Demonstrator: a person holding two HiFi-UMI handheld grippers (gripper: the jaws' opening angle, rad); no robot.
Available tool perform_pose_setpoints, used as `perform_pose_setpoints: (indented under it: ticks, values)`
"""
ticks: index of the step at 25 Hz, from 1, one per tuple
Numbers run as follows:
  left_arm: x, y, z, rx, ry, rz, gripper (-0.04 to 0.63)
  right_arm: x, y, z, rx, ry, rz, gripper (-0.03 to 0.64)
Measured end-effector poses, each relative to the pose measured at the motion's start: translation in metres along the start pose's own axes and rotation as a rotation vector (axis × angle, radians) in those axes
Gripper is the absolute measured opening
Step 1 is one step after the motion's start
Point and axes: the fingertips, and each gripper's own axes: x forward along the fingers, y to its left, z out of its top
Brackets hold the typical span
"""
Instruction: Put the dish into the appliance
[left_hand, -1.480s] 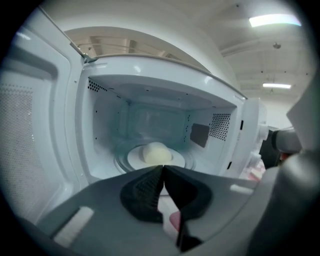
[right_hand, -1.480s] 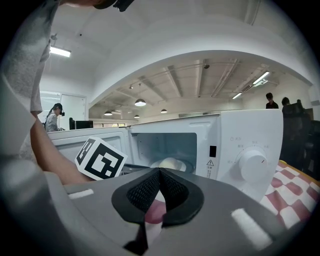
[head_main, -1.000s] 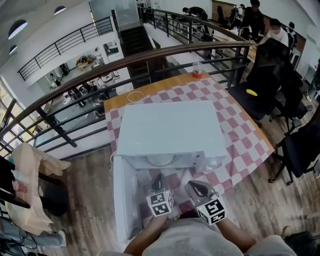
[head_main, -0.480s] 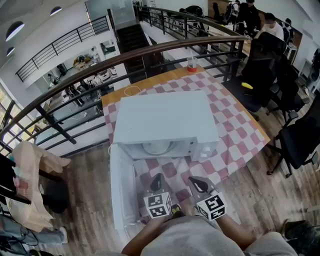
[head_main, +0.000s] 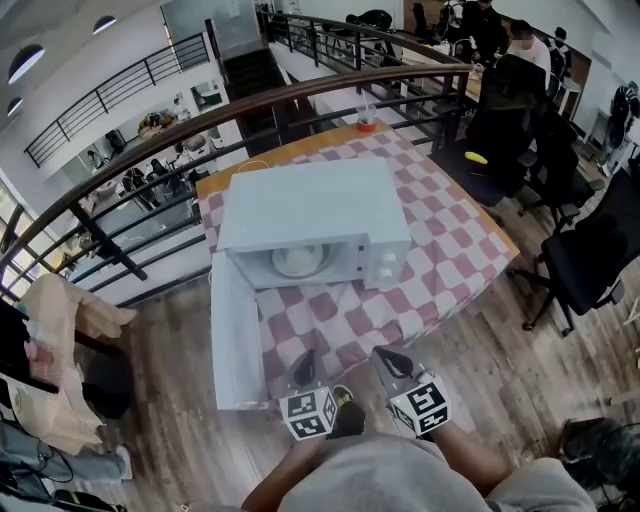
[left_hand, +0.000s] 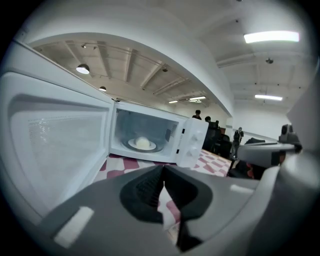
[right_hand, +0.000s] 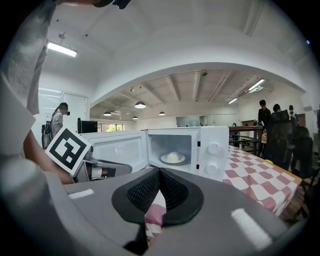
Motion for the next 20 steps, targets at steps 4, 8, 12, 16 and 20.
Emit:
perform_pose_setpoints:
  ticks: [4, 8, 12, 16, 20]
  values:
    - [-0.040, -0.022, -0.011, 0.002, -0.031, -0.031, 0.009, -0.038, 0.021, -0.019, -0.005, 0.001, -0.010, -0.002]
    - [-0.088, -0.035, -0.027, -0.023, -0.059, -0.033, 0.009, -0.075, 0.050, -0.039, -0.054, 0.006, 0.004, -0.002]
    - [-0.141, -0.047, -0.046, -0.028, -0.061, -0.026, 0.009, -0.116, 0.070, -0.044, -0.095, 0.009, 0.009, -0.002]
    - [-0.183, -0.046, -0.062, -0.019, -0.055, -0.002, 0.009, -0.150, 0.091, -0.058, -0.090, 0.018, 0.013, -0.002]
    - [-0.214, -0.049, -0.062, -0.007, -0.062, 0.007, 0.009, -0.171, 0.108, -0.065, -0.068, 0.026, 0.013, -0.002]
